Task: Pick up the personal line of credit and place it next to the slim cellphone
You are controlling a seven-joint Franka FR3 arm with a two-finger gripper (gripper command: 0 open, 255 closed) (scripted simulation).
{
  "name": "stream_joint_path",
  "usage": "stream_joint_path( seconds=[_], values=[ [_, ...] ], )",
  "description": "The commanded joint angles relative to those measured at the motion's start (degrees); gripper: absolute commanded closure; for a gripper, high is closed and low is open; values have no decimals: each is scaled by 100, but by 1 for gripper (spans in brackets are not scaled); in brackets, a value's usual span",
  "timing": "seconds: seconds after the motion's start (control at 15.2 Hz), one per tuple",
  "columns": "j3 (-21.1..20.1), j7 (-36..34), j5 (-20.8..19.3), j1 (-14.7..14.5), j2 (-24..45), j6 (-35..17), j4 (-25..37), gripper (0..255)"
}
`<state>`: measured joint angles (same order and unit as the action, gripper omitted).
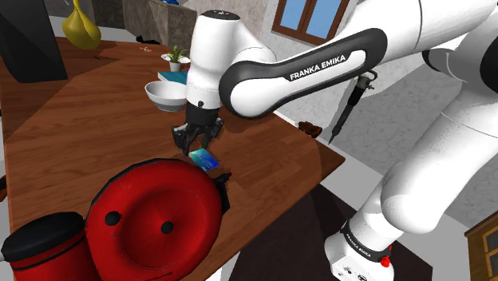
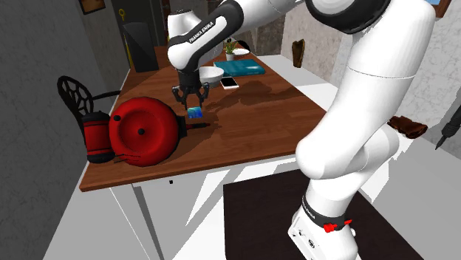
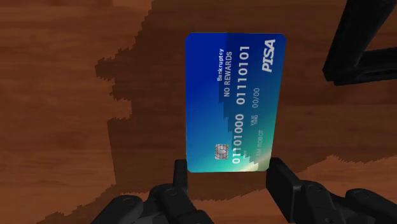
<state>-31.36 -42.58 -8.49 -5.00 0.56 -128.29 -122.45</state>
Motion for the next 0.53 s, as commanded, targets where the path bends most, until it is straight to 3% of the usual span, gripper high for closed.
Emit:
stream_joint_path(
  seconds=[0.0, 0.46],
  values=[
    [93, 161, -66, 93, 157, 74, 223, 255],
    [449, 738, -403, 409, 1004, 261, 1223, 255]
  ],
)
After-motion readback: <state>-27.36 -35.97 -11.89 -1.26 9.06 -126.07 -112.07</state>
